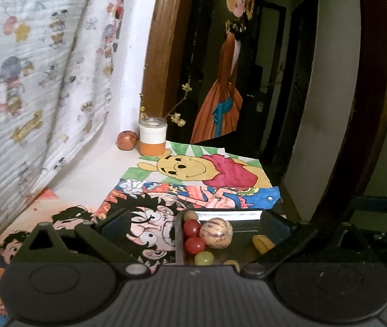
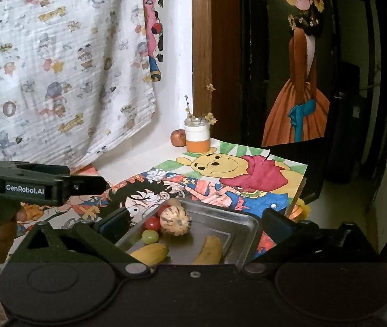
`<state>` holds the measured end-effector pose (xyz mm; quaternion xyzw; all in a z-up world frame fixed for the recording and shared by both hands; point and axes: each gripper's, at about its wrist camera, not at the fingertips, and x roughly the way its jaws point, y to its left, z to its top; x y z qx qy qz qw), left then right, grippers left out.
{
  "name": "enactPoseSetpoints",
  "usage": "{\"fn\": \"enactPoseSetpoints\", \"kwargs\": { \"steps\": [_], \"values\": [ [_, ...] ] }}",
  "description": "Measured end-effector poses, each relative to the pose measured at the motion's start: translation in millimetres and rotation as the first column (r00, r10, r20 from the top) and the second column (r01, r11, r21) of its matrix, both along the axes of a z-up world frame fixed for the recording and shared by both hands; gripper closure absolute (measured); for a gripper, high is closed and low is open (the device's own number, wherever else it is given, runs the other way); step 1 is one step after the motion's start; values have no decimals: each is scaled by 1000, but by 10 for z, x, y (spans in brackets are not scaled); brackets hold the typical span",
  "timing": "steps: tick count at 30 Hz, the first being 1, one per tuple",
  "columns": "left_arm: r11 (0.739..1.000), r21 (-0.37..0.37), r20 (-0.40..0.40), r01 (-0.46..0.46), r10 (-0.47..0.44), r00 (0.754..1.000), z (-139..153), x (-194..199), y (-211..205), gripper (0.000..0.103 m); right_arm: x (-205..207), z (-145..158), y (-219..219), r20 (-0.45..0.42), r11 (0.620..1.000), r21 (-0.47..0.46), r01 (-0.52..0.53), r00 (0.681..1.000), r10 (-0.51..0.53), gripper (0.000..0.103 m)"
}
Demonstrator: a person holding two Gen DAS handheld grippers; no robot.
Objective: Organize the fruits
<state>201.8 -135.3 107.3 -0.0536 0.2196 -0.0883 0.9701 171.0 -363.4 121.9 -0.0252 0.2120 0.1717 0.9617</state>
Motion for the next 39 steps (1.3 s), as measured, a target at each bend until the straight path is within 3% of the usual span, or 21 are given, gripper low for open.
{"fn": "enactPoseSetpoints", "kwargs": {
  "steps": [11,23,32,39],
  "values": [
    [999,19,42,-40,40,998,-99,-457,171,0,-495,-106,148,7,995,45,93,996,-93,1],
    [999,32,59,34,-36,998,-213,-1019,437,0,-1214,-276,400,-23,956,123,266,964,-265,1],
    [996,80,39,29,-32,999,-461,-1392,649,0,-1626,-400,802,43,955,59,289,955,-292,1],
    [997,75,37,4,-7,999,-554,-1623,808,0,-1811,-504,935,43,958,62,280,958,-283,1]
  ]
}}
